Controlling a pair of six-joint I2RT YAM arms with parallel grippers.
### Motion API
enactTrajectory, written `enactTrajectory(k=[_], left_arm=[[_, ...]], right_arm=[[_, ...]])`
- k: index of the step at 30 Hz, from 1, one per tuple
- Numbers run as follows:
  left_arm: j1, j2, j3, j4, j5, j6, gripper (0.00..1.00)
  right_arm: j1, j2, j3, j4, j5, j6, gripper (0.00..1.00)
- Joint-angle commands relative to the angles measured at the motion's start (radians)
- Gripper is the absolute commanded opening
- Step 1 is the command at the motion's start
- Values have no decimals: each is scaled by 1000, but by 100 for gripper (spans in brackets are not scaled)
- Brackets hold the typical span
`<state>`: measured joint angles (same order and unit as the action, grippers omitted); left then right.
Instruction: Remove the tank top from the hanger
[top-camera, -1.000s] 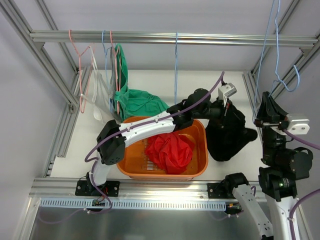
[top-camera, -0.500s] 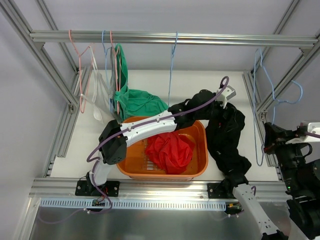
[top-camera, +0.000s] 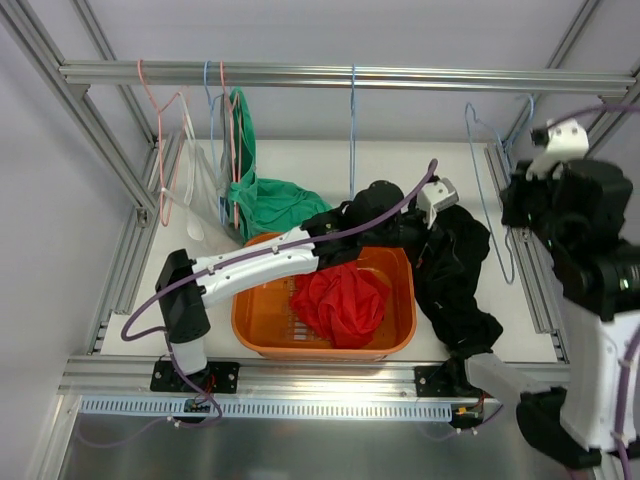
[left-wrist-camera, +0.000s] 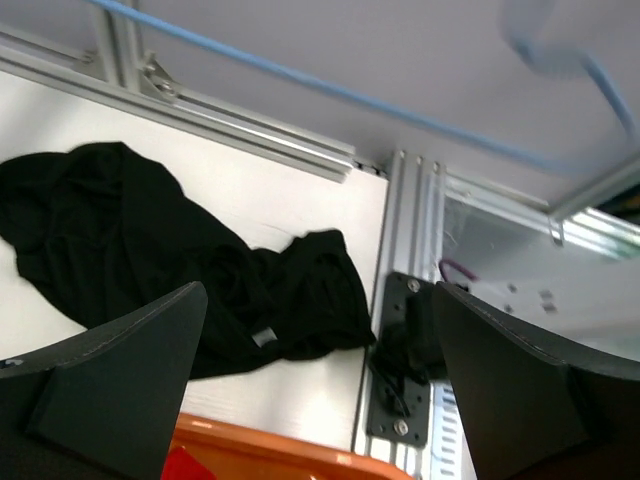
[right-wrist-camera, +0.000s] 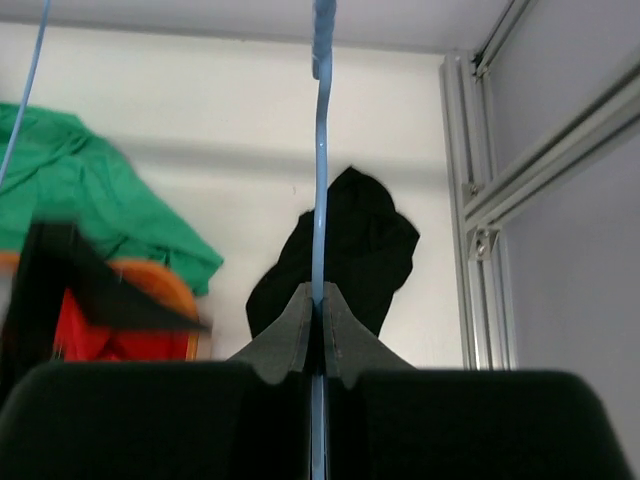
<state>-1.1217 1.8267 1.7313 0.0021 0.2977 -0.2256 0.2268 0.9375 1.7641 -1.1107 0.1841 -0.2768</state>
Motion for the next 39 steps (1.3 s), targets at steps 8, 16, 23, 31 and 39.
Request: enactTrajectory(k=[8,16,23,31,39], left_arm=[[-70,-159,-197,15,43,63,99],[-89,-205,-274,15,26,58,99],[-90,-199,-260,15,35,72,99],[-92,-187,-240,13,31,85,99],[-92,-159,-203,15,73,69,99]], right_arm=[[-222,421,432,84,-235,-41,0],[-360,547,468,88,-367,-10,0],[-428,509,353,91,-408,-16,0],[-435,486,322,94,-407,-39,3],[-435,497,285,117,-410,-41,7]])
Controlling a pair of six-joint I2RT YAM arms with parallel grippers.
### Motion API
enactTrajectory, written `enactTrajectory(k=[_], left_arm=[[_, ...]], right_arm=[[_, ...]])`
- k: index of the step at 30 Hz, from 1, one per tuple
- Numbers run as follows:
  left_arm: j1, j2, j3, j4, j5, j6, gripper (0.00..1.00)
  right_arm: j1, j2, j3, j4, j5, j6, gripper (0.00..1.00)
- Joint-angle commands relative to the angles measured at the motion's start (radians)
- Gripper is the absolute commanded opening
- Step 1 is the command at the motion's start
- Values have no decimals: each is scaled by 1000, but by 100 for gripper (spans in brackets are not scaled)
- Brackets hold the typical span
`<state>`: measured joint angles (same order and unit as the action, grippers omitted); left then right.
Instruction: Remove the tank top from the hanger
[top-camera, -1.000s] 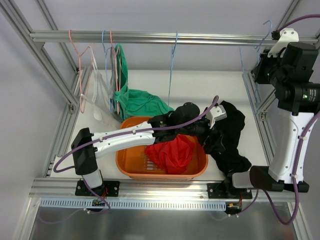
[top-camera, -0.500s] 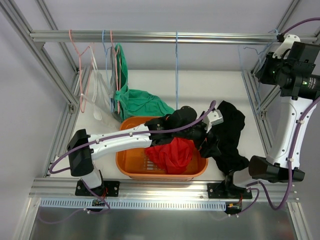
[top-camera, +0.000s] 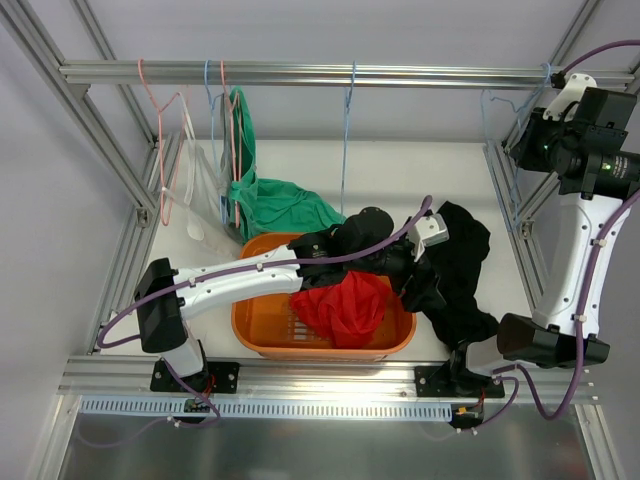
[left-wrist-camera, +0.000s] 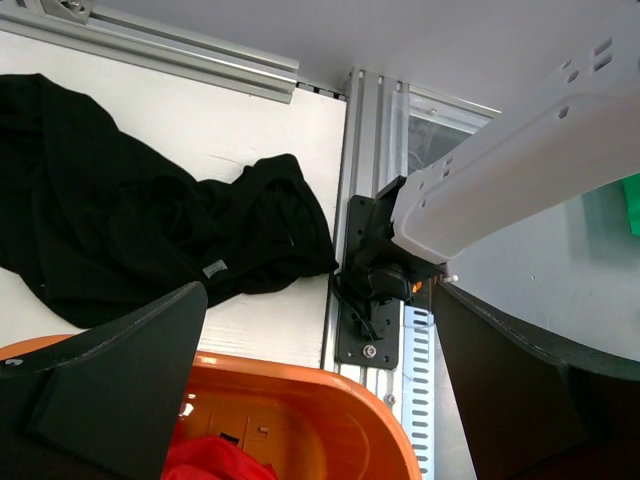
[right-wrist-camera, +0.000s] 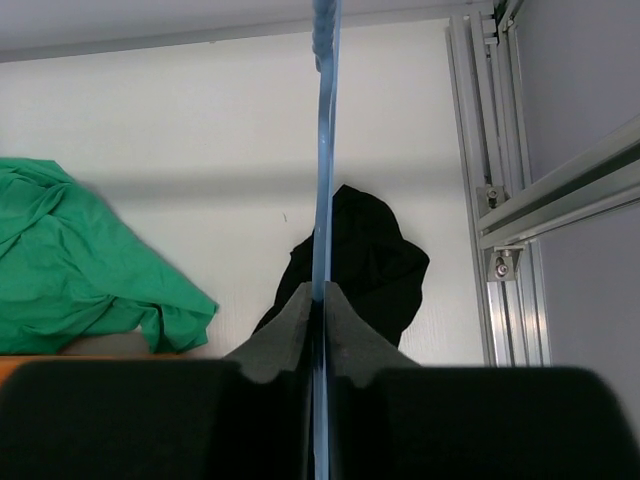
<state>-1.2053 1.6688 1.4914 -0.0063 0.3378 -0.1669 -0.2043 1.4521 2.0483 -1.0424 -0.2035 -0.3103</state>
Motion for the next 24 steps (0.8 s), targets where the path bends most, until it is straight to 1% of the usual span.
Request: enactTrajectory(k=[1,2,4,5,7,8,9,10,12,15,16,17,18,19,20,21,22,23,24], left_arm=[[-8,-3,33,23,30,12,99],[-8,-7,26,23,29,13,99],[-8,-7,21,23,18,18,99],[-8,-4,24,23,17,21,99],[-8,2,30,23,18,24,99],[-8,11,41,23,24,26,99],[-8,19,47,23,26,29,99],[-8,28,55,23,26,32,99],[-7,63,81,20,-3,38,99],[-7,141,141,12,-3,43,99],[-7,188,161,11,-3,43,99],[-7,216,203,11,-3,43,99],[-7,242,226,11,-3,49,99],[-7,271,249,11,3,58,99],[-7,331,307,-16,0,64,99],[-7,359,335,-21,-6,78,99],[-7,390,366,-29,-9,89,99],[-7,446,419,-34,-17,111,99],[-7,472,444,-37,-26,125,99]], right_arm=[[-4,-18,-2,47,-19,-7,15],[-4,-27,-7,48,-5,-7,28],[-4,-41,-14,50,16,-7,33],[-4,-54,-13,51,19,-7,43],[-4,-68,-4,51,33,-4,50],[-4,-91,0,50,41,5,76],[-4,-107,3,51,53,13,95],[-4,-122,12,48,87,19,99],[-4,-174,29,33,145,42,100],[-4,-249,36,25,318,72,99],[-4,-315,17,27,405,85,99],[-4,-350,0,28,430,95,100],[-4,-392,-22,39,441,106,99],[-4,-485,-49,53,428,128,99],[-4,-539,-84,70,408,141,100],[-4,-594,-162,115,382,154,99],[-4,-648,-196,134,337,186,100],[-4,-747,-229,151,307,198,100],[-4,-789,-272,174,285,209,100]])
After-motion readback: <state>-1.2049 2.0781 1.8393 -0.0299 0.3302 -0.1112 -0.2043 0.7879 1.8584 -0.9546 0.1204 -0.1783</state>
